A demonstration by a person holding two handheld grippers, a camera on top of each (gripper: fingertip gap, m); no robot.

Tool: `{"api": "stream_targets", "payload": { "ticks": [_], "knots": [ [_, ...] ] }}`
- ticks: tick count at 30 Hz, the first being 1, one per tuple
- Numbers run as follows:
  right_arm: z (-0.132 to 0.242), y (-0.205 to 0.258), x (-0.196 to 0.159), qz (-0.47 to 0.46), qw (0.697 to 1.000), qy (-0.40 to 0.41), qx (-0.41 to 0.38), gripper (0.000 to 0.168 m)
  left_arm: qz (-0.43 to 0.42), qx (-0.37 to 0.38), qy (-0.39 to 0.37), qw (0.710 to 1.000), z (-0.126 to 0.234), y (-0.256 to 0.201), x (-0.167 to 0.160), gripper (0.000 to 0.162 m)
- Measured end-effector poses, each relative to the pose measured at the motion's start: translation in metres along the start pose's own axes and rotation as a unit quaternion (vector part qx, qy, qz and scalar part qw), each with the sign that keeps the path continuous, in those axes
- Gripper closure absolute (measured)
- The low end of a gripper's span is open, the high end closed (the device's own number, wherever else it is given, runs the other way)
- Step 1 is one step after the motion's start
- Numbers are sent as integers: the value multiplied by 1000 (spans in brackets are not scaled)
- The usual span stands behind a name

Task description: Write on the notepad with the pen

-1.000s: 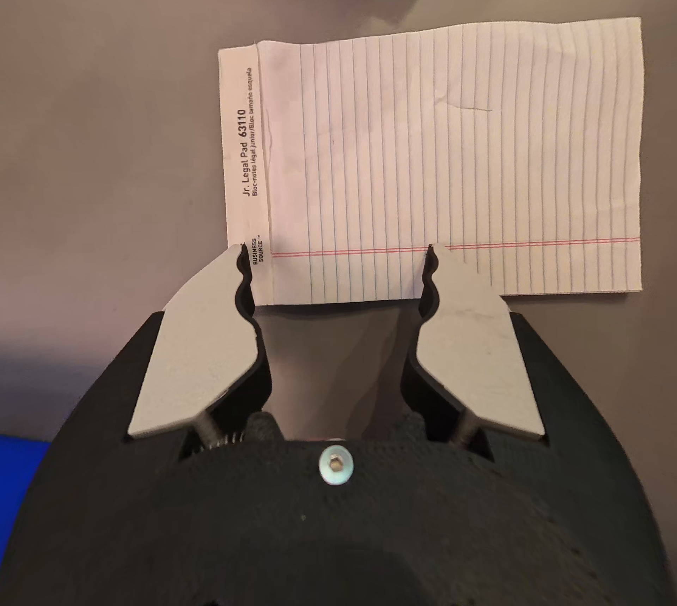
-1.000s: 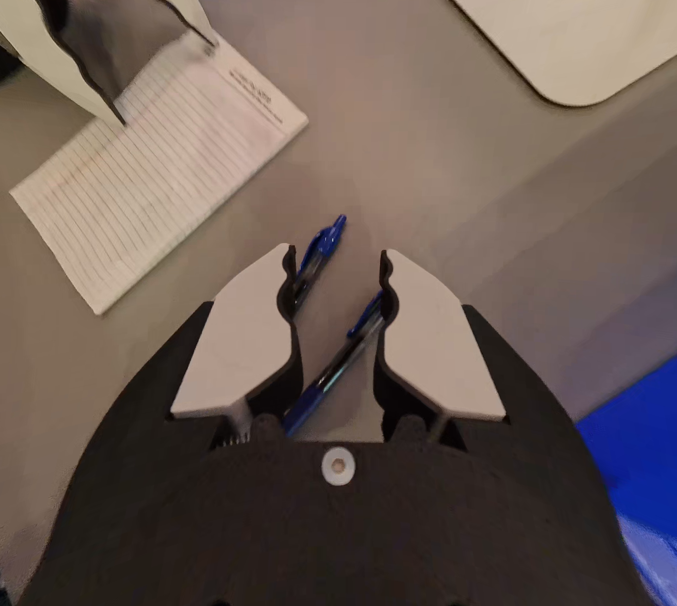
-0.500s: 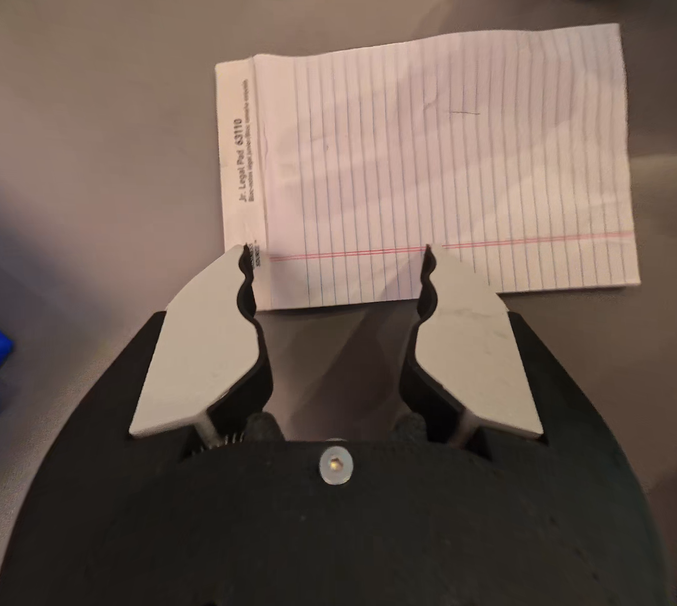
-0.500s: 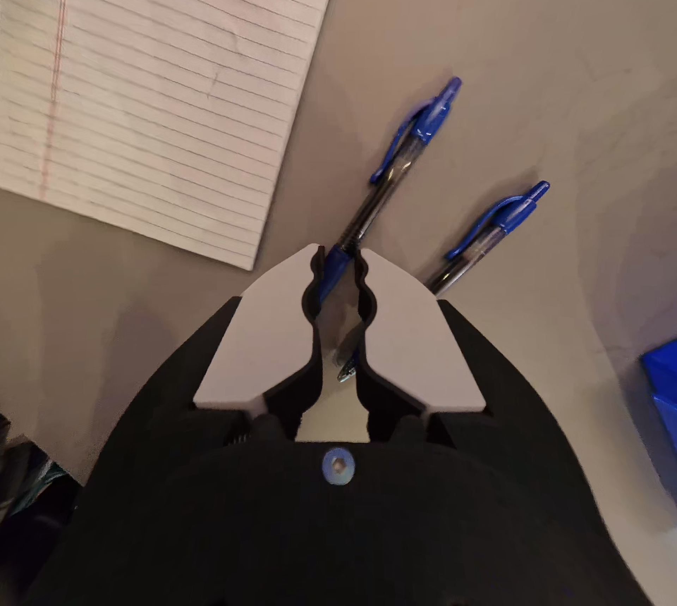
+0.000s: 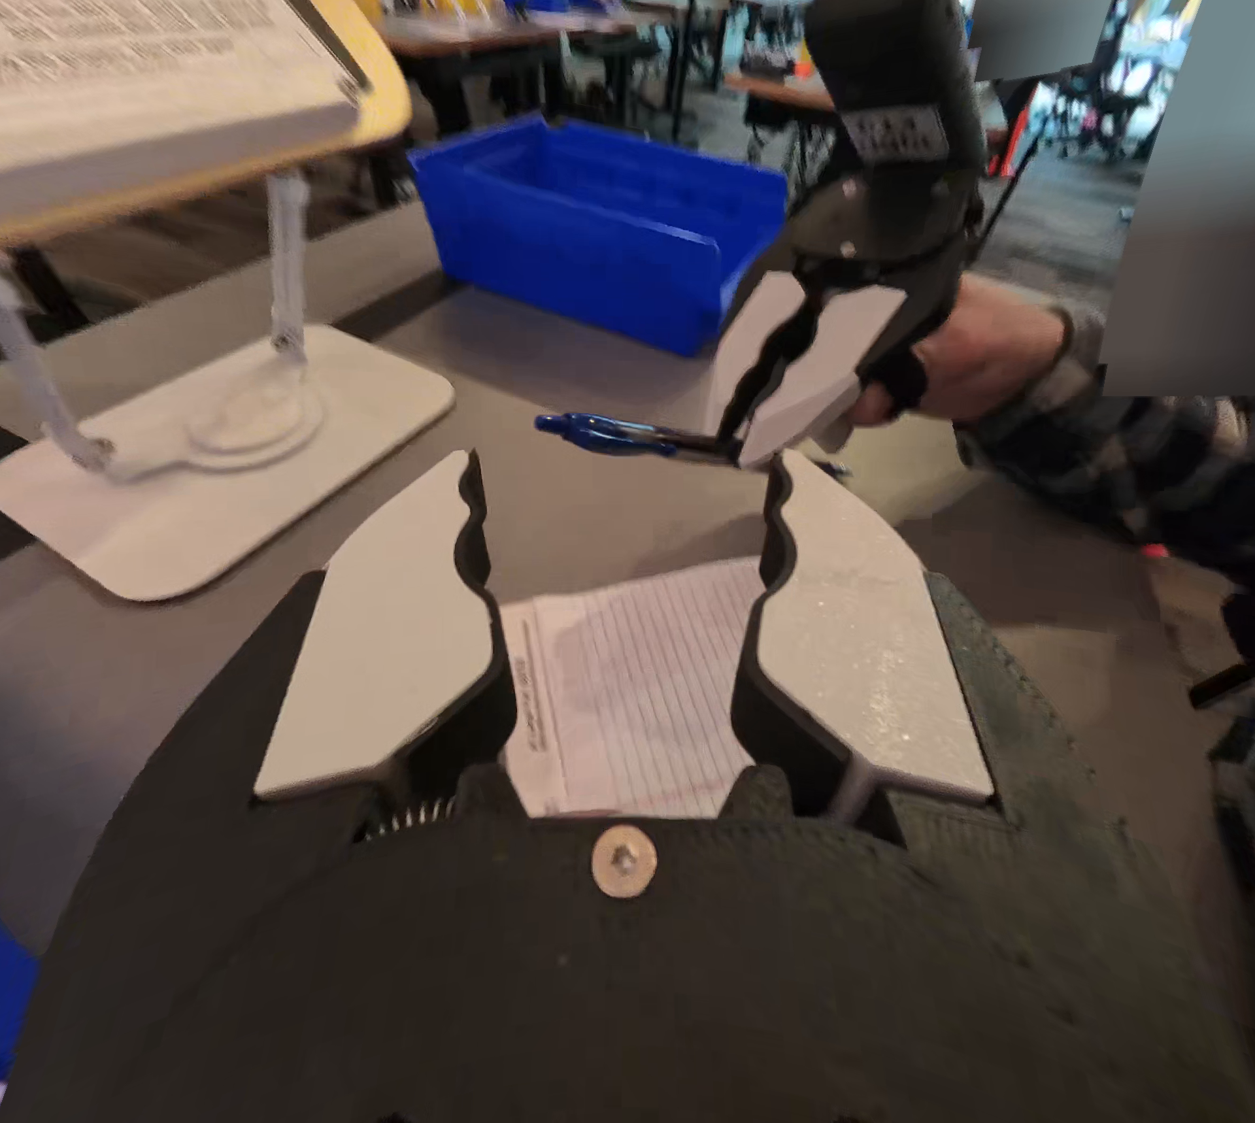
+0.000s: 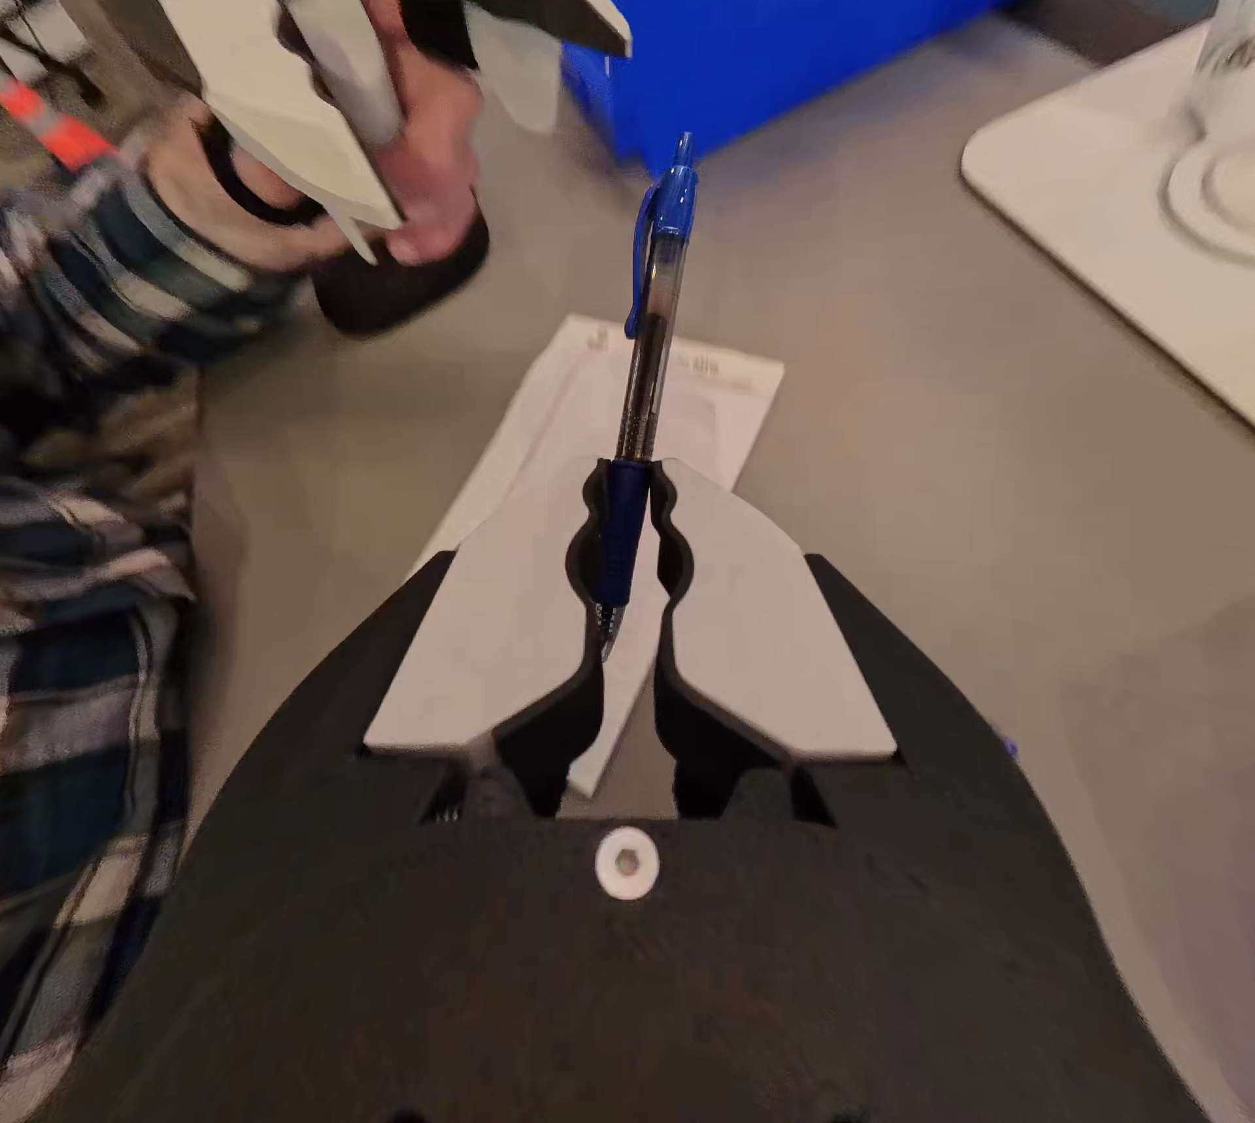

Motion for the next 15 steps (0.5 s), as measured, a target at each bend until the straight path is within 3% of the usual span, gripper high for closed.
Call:
{"api": "stream_targets", "payload": {
  "ticks": [2, 4, 8, 10, 12, 15],
  "knots": [
    [-2, 1, 14, -5, 999, -47, 28, 157, 11, -12, -54, 998, 2, 11, 13, 84],
    [-6, 1, 23, 2, 996, -80, 36, 157, 60, -47, -53, 996, -6, 19, 15, 85],
    [-19, 3, 26, 34, 994, -99, 19, 157, 143, -139, -97, 975, -20, 20, 13, 102],
    [-26, 6, 23, 47, 995, -88, 14, 157, 161, -185, -97, 965, -26, 15, 11, 122],
    [-31, 11, 23, 57, 994, -88, 21, 157, 169, -212, -112, 956, -26, 14, 10, 152],
    [-39, 12, 21, 55, 996, -69, 29, 157, 174, -224, -95, 954, -28, 13, 6, 153]
  ]
}}
Point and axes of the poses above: each gripper's, where its closed fingertips meet, z back along the fingers, x out of its top, y = z × x across the jaws, the point moved 4 cm from there along z, back along the fingers, and after that the axes turned 12 degrees about y, right-handed, at the moved point
